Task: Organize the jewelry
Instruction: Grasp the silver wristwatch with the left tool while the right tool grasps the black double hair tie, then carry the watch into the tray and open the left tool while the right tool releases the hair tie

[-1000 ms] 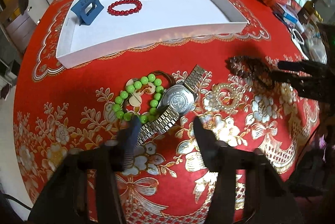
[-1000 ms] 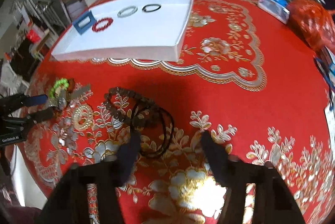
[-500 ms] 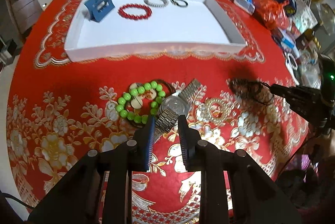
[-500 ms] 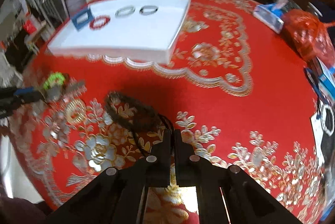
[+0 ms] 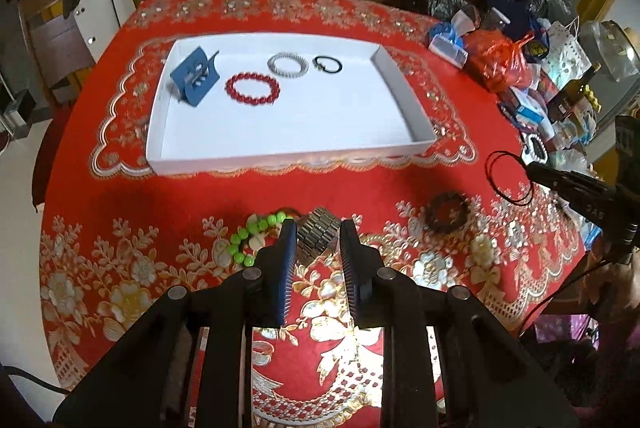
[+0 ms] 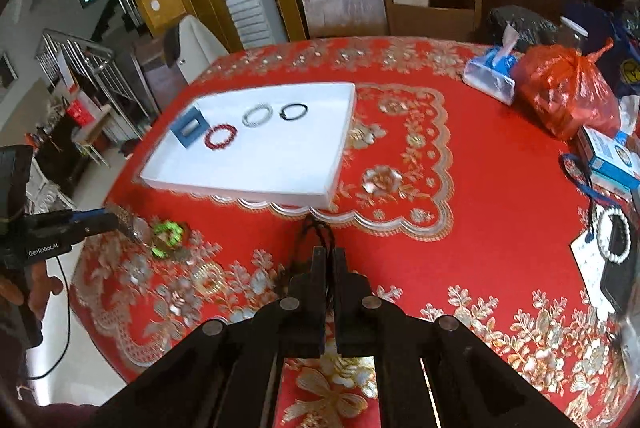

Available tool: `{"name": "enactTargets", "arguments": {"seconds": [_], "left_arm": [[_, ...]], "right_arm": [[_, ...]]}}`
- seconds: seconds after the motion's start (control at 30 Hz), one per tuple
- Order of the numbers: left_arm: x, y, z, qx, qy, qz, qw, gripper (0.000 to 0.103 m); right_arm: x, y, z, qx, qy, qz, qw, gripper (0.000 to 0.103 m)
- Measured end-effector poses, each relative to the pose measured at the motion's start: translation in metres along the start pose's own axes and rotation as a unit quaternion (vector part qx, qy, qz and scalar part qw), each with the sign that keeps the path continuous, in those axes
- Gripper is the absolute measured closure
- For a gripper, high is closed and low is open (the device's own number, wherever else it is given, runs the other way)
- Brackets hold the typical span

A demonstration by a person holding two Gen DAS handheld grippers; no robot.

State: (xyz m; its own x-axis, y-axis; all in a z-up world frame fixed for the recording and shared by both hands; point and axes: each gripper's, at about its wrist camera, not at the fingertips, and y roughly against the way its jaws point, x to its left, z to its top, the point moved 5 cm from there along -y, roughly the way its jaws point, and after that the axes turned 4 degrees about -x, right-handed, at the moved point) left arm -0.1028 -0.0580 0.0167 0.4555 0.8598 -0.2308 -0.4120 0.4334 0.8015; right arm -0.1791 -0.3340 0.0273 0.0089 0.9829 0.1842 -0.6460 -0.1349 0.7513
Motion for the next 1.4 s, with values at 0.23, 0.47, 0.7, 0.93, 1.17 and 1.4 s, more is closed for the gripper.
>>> {"name": "enactTargets", "arguments": {"seconds": [0.23, 0.47, 0.7, 0.93, 1.17, 1.4], "left_arm": [[-0.006, 0.010, 0.026, -0.016, -0.004, -0.003, 0.9999, 0.083], [-0.013, 0.012, 0.069, -0.038, -0.010, -0.011, 0.9992, 0.083], [-0.027, -0.015, 0.113, -0.034, -0.009, -0.033, 0.9988, 0.083], [-0.014, -0.071, 0.134, 0.021, 0.051, -0.071, 0.9960, 0.083], [0.040, -0.113, 0.104, 0.082, 0.060, -0.022, 0.9946, 0.083], [0.083, -0.117, 0.085, 0.098, 0.026, 0.018, 0.9947, 0.089]], "right_arm": [[0.019, -0.004, 0.023, -0.019, 0.005, 0.018, 1.000, 0.101], [0.034, -0.017, 0.055, -0.032, 0.010, 0.030, 0.999, 0.101], [0.030, -0.048, 0.082, -0.026, 0.003, 0.026, 0.999, 0.101], [0.018, -0.077, 0.093, -0.011, -0.021, 0.019, 1.000, 0.101], [0.019, -0.128, 0.103, 0.022, -0.025, 0.015, 0.999, 0.101], [0.015, -0.178, 0.115, 0.048, -0.040, 0.015, 0.998, 0.101]]}}
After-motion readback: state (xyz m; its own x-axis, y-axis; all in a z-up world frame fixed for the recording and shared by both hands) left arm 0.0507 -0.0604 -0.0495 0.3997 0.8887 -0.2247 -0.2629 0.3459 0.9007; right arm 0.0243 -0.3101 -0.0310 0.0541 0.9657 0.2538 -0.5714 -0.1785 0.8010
